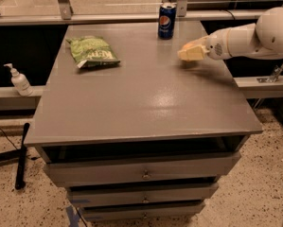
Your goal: Pick orange
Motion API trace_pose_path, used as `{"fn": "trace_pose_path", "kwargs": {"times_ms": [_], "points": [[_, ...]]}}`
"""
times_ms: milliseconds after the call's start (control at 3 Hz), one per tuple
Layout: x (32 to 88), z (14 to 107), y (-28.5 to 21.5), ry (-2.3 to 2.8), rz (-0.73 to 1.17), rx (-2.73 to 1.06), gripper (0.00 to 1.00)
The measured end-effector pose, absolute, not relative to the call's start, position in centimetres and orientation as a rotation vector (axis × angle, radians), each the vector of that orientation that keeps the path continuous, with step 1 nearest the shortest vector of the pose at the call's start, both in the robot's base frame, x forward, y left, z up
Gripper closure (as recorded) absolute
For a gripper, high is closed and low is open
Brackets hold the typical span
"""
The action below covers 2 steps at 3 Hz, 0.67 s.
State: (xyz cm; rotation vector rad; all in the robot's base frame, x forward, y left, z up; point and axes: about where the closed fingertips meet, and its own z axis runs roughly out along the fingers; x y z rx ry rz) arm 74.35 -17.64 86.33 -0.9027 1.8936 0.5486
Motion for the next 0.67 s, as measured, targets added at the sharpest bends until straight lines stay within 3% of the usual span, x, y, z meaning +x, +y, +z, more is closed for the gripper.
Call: {"fn": "trace_pose_path", "kwargs": {"times_ms": [333, 667], "points": [[73.4, 91.1, -16.1, 1.786, 0.585, -0.931, 1.00], [72.1, 96.6, -14.8, 1.698, 0.636, -0.952, 1.00]]}}
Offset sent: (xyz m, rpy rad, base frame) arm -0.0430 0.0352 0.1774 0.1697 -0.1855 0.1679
